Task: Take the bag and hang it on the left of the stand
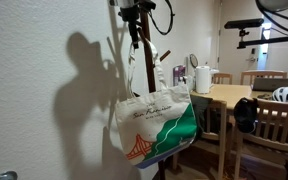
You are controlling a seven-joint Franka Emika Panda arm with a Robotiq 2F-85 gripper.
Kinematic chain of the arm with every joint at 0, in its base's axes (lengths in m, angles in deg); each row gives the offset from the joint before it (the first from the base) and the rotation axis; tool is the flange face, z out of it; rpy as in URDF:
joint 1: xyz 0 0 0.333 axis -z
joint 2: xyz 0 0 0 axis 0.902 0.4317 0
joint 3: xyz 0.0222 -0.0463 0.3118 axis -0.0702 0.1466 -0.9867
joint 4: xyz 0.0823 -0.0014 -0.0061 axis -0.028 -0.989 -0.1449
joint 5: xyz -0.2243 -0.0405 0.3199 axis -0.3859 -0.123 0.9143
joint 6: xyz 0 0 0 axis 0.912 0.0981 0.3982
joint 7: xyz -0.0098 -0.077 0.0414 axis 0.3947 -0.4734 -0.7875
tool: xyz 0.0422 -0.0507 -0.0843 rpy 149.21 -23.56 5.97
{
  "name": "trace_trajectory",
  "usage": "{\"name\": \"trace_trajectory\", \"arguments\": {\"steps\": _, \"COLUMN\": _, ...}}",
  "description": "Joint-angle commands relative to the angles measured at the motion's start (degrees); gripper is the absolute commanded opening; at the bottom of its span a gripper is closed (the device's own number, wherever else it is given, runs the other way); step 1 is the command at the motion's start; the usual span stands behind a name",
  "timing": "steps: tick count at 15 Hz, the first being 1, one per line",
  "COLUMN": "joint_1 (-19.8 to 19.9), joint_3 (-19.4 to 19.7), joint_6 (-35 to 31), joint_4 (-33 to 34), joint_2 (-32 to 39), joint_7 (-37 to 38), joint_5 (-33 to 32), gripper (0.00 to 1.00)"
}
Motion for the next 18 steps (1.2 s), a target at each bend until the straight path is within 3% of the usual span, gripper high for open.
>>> {"name": "trace_trajectory", "arguments": {"steps": 1, "joint_1": -2.56, "joint_3": 1.05, "joint_6": 1.23, "joint_4": 2.77, "joint_2": 1.8, "joint_7": -4.54, "joint_5": -4.86, "gripper": 1.0}}
{"name": "trace_trajectory", "arguments": {"steps": 5, "joint_1": -5.35, "joint_3": 1.05, "joint_6": 0.42, "joint_4": 0.92, "joint_2": 1.54, "joint_7": -4.98, "joint_5": -9.37, "gripper": 1.0}}
{"name": "trace_trajectory", "arguments": {"steps": 8, "joint_1": -7.07, "joint_3": 0.74, "joint_6": 1.61, "joint_4": -0.39, "joint_2": 0.07, "joint_7": -2.16, "joint_5": -9.12, "gripper": 1.0}}
{"name": "trace_trajectory", "arguments": {"steps": 14, "joint_1": -7.53, "joint_3": 0.09, "joint_6": 13.27, "joint_4": -3.67, "joint_2": -3.2, "joint_7": 10.3, "joint_5": -1.89, "gripper": 1.0}}
{"name": "trace_trajectory", "arguments": {"steps": 18, "joint_1": -5.73, "joint_3": -0.4, "joint_6": 15.74, "joint_4": -7.32, "joint_2": -4.73, "joint_7": 20.91, "joint_5": 5.44, "gripper": 1.0}}
